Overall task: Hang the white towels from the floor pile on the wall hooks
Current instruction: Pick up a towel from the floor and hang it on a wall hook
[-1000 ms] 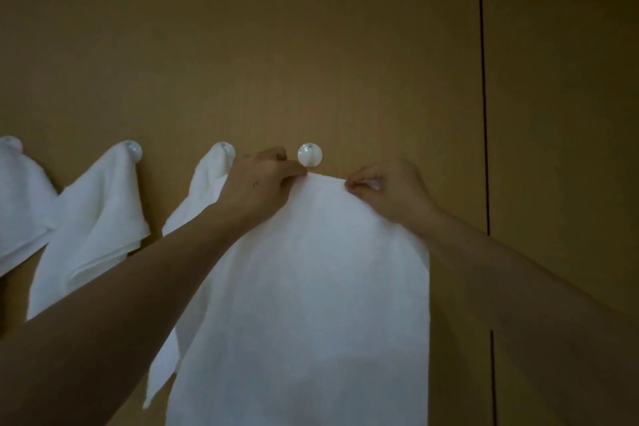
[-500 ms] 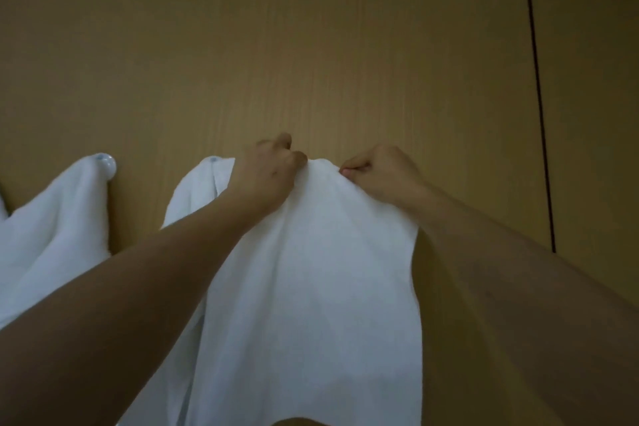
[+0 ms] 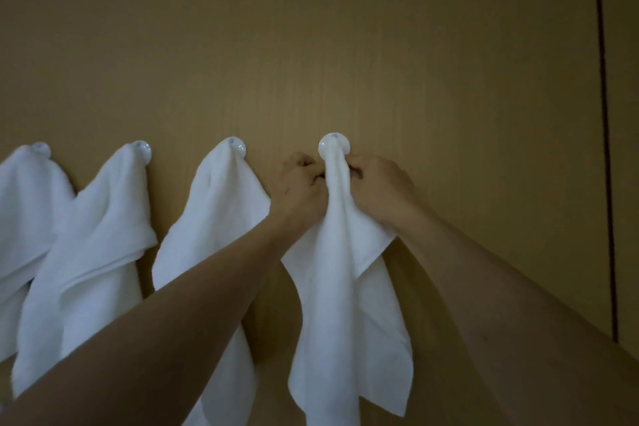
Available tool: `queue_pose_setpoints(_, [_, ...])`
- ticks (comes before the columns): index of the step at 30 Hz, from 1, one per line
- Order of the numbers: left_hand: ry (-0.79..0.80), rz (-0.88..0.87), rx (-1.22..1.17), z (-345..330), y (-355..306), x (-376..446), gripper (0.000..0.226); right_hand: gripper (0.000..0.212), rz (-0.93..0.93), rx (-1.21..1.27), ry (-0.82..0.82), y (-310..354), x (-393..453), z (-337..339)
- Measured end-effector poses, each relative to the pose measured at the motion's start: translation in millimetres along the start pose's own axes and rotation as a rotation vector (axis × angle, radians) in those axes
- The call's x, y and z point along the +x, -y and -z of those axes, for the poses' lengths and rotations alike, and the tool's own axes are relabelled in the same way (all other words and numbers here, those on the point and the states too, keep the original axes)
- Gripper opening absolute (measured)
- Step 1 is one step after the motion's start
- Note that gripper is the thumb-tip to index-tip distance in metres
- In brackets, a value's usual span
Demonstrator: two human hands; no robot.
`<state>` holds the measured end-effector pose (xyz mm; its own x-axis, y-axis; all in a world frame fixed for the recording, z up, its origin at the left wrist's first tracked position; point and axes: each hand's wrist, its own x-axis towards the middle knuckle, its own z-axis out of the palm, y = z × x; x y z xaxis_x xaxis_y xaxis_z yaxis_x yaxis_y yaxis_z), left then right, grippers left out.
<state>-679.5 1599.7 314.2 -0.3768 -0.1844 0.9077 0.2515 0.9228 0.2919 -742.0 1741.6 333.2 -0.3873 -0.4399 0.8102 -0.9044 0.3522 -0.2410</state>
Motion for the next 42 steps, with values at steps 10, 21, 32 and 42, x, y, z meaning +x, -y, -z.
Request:
queue_pose_setpoints(10, [0.007,0.052,-0.005,10,6,-47,0.016,0.041,-0.173,-0.103,-0.063,26,-49,-23])
queue_pose_setpoints(21, [0.227,-0.051,-0.103,62,35,-87,0.042,0.041,-0.451,-0.153,-0.083,79,-117,-36])
queue_pose_setpoints(32, [0.314,-0.326,-0.326,103,-28,-146,0.042,0.062,-0.698,-0.670,-0.104,177,-223,28])
queue_pose_setpoints(42, [0.551,-0.504,-0.661,172,-228,-272,0.043,0.064,-1.003,-1.156,-0.102,338,-396,168])
